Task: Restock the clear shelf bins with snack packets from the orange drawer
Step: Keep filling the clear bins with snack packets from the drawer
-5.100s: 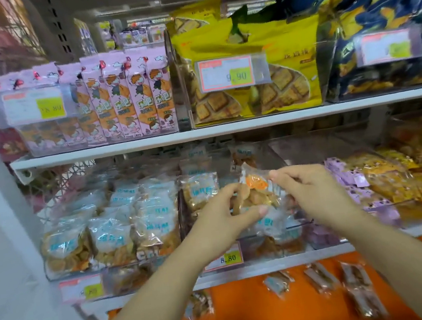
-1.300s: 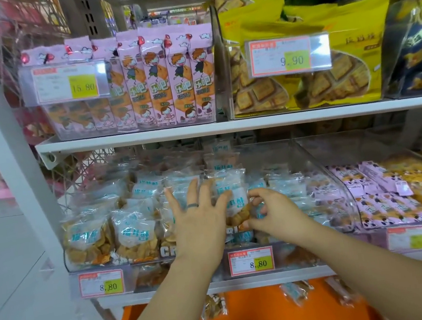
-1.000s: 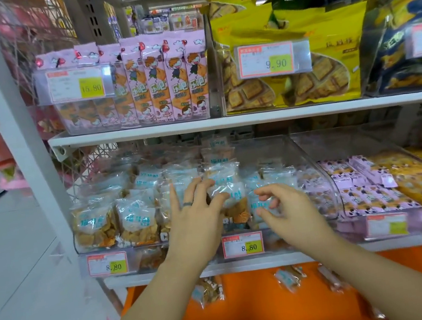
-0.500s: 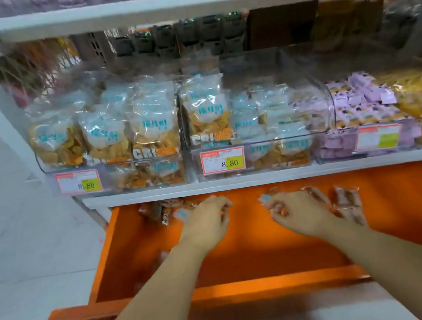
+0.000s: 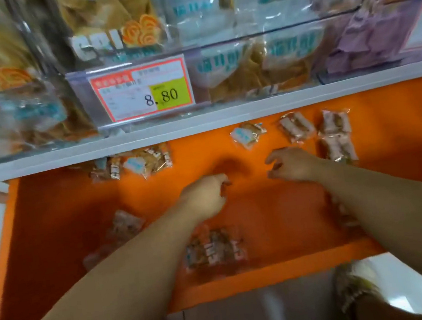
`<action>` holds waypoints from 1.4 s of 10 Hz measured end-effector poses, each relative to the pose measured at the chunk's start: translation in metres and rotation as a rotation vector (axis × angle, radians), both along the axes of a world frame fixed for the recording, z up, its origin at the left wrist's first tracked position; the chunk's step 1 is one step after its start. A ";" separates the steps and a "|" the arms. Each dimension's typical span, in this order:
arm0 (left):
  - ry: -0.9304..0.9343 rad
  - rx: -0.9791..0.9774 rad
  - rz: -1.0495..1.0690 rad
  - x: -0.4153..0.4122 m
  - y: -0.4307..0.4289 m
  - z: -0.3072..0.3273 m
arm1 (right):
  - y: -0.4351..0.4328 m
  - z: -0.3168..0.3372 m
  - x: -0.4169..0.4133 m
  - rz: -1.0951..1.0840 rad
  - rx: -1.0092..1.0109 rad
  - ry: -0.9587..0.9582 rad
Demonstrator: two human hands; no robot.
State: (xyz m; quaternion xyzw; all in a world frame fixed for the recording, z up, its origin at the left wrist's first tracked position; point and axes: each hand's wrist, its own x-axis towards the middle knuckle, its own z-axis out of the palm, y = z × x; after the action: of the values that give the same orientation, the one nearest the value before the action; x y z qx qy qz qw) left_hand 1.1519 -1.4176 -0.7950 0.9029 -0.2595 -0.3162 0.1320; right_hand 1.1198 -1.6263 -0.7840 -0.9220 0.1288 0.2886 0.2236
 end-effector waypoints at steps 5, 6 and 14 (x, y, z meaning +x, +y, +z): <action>-0.081 0.012 0.027 0.022 -0.099 -0.045 | -0.101 -0.026 -0.006 -0.344 -0.119 0.009; -0.178 0.036 0.038 0.031 -0.116 -0.056 | -0.126 -0.038 -0.004 -0.288 -0.241 0.013; -0.398 -0.016 0.102 0.014 -0.051 -0.074 | -0.054 -0.047 0.013 0.396 -0.122 0.056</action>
State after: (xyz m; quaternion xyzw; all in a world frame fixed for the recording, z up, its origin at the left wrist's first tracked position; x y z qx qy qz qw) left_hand 1.1661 -1.4689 -0.8692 0.9585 -0.2367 -0.1226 0.1011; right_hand 1.1328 -1.6801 -0.8308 -0.9327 -0.0314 0.3443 0.1029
